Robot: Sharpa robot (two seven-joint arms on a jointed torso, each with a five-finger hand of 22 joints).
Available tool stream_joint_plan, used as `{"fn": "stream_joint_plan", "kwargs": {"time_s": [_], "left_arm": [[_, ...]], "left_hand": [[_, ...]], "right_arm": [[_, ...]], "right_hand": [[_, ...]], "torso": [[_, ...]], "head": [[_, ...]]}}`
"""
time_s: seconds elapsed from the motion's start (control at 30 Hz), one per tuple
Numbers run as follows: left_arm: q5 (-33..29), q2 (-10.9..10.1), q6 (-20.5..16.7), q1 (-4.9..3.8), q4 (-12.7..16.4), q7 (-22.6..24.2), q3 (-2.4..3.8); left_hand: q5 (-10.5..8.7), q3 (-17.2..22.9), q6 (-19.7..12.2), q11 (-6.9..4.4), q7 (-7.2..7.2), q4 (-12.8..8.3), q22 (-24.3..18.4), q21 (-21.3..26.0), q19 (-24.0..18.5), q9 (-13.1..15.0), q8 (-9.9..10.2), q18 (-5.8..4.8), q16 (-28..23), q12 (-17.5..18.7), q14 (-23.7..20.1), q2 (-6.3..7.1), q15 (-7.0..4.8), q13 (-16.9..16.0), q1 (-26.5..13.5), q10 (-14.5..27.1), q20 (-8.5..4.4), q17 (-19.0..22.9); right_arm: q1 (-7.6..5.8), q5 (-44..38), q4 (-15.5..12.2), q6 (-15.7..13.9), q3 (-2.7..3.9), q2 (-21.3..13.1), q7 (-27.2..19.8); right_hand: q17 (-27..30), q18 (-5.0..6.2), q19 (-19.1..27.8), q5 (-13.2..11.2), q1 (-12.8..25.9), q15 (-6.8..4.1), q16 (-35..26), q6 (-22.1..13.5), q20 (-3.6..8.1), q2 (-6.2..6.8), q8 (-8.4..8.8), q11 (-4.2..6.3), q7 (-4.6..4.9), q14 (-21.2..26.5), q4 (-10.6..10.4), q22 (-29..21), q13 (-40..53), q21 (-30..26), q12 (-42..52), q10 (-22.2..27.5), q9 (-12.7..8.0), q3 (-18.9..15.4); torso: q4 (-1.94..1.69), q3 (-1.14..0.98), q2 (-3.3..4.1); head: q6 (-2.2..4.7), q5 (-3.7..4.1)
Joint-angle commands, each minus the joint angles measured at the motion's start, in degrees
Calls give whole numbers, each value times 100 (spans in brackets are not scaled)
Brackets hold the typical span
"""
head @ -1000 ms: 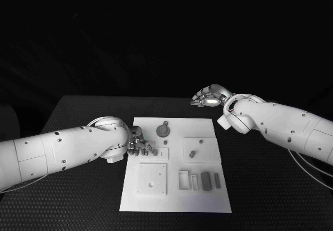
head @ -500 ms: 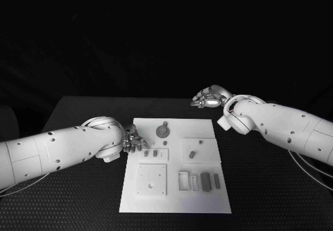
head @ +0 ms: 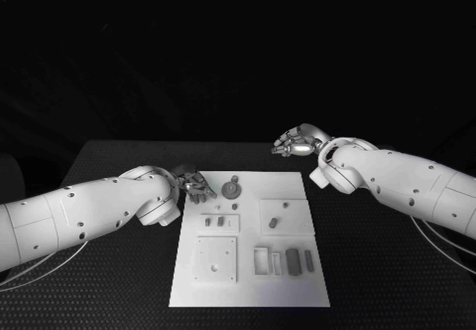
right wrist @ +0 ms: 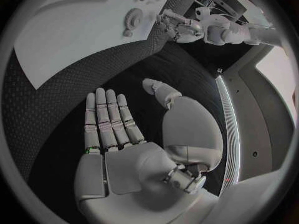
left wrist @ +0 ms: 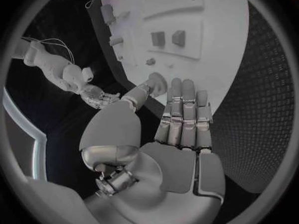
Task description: Assemble the parts on the task board
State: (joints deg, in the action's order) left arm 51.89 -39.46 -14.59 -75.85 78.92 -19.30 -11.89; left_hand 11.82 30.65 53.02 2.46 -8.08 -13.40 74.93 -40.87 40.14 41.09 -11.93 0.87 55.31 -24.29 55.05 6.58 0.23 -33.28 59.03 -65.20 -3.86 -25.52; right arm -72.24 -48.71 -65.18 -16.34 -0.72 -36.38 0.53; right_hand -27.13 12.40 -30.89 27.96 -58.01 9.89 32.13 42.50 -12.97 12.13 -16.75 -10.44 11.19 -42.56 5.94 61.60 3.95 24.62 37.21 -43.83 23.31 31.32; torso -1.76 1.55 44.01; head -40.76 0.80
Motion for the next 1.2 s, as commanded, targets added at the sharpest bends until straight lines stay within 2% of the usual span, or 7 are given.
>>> {"fn": "stream_joint_plan", "kwargs": {"time_s": [0.03, 0.2, 0.3, 0.53, 0.63, 0.7, 1.2], "left_arm": [[1193, 80, -675, 9, 15, 1156, -18], [1899, 185, -939, 55, 53, 1183, -125], [2249, 253, -965, 128, 35, 1232, -130], [2948, 440, -1166, 321, -95, 1406, -137], [3310, 532, -1010, 390, -160, 1406, -136], [3417, 579, -937, 426, -184, 1407, -136], [3724, 736, -615, 513, -325, 1245, -134]], "left_hand": [[-66, 79, 87, 17, 15, -134, 103, -21, 71, 16, -63, -34, 87, 38, 63, 50, -15, 85, 281, -18, -160, -11], [-75, 200, 181, 39, 61, -284, 105, -88, 254, 12, -119, -18, 209, 170, 211, 41, -104, 296, 773, -27, -234, -58], [-170, 136, 135, 153, 115, -266, 93, -72, 304, -20, -92, -30, 177, 448, 272, 181, -125, 525, 756, 133, -261, -32], [-811, 20, 37, 138, 221, -238, 107, -98, 529, -169, -9, -23, 316, 967, 588, 438, -233, 974, 804, 64, -368, -83], [-781, 23, 30, 127, 271, -265, 115, -130, 594, -214, 5, -18, 384, 1106, 653, 448, -255, 1073, 890, 68, -399, -112], [-534, 41, 59, 123, 265, -284, 120, -152, 614, -242, -2, -20, 409, 1199, 661, 431, -260, 1139, 973, 47, -407, -122], [-607, -57, -59, 159, 286, -235, 132, -283, 685, -375, 91, 13, 605, 1503, 731, 438, -244, 1316, 929, 144, -409, -204]], "right_arm": [[3, -3, -2, 59, 1, -2, -33], [3, 4, 5, 77, 1, 15, -30], [3, 4, 3, 79, 1, 21, -29], [3, 4, 9, 83, 1, 33, -35], [5, 4, 16, 87, 1, 43, -38], [6, 4, 20, 94, 1, 46, -38], [8, 5, 1, 102, 1, 58, -40]], "right_hand": [[8, -42, 22, -31, 12, 11, 32, -44, -8, -10, -17, 5, 186, 47, 32, 9, -3, -27, -36, -45, -9, 18], [10, -41, 21, -33, 10, 10, 34, -43, -7, -13, -19, 6, 186, 45, 34, 11, -3, -29, -36, -47, -10, 21], [11, -42, 20, -34, 11, 10, 35, -42, -7, -13, -19, 6, 185, 45, 35, 12, -3, -29, -37, -48, -10, 21], [14, -41, 19, -35, 12, 9, 37, -41, -8, -14, -21, 7, 185, 44, 35, 13, -3, -31, -37, -49, -10, 21], [15, -41, 19, -36, 13, 9, 38, -40, -8, -15, -21, 8, 185, 44, 36, 14, -3, -32, -38, -50, -11, 22], [16, -41, 18, -36, 13, 9, 39, -40, -8, -15, -21, 8, 185, 44, 36, 14, -3, -32, -38, -50, -11, 22], [21, -41, 16, -35, 17, 8, 42, -38, -9, -21, -23, 9, 184, 44, 36, 16, -3, -36, -39, -52, -12, 23]], "torso": [[-2, 8, 4], [4, 6, 2], [5, 8, 7], [5, 10, 11], [16, 11, 13], [18, 8, 10], [4, 3, 6]], "head": [[20, -4], [40, 10], [54, 22], [76, 45], [76, 63], [75, 69], [77, 110]]}}
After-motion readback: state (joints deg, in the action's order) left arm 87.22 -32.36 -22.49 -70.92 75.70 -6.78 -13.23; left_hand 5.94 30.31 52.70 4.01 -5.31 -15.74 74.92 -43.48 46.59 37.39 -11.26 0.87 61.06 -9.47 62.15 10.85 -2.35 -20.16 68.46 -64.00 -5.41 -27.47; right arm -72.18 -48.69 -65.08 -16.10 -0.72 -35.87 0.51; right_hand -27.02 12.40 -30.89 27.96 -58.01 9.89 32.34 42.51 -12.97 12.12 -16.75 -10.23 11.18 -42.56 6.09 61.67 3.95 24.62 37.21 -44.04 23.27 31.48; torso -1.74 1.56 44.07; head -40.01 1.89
